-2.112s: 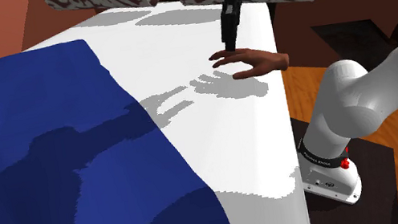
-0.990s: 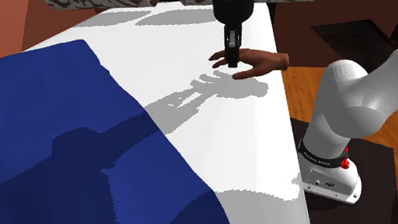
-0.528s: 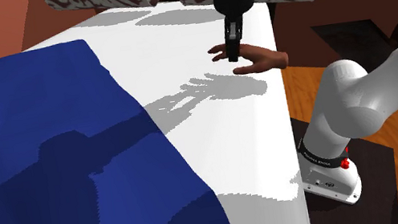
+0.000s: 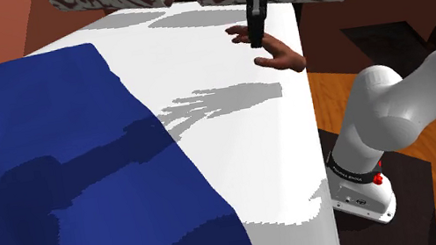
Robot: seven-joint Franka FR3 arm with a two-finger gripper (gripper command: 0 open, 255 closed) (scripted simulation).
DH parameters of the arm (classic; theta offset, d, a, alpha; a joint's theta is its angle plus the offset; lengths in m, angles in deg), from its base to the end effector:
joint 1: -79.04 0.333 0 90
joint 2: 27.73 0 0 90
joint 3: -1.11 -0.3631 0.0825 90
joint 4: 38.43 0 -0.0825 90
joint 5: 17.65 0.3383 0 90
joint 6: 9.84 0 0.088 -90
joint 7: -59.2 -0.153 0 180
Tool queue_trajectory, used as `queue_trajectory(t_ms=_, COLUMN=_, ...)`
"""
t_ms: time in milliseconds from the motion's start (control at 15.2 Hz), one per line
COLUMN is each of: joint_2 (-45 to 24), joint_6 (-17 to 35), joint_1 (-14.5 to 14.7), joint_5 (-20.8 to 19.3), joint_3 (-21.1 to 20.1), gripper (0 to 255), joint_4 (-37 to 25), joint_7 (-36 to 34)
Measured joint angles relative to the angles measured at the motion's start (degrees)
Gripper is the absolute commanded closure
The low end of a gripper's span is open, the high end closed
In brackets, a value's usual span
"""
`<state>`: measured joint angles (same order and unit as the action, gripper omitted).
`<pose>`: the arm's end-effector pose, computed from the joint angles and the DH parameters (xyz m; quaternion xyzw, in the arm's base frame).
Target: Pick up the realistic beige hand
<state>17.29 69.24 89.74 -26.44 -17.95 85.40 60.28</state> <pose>0.1763 0.1302 0.6357 0.9605 0.2021 0.0288 0.1889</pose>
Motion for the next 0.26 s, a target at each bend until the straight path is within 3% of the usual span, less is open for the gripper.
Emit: queue_trajectory(t_ms=264, joint_2=-1.20, joint_6=-2.25, joint_1=-0.43, joint_5=-0.32, joint_3=-0.07, gripper=255, joint_4=-3.52, joint_7=0.50)
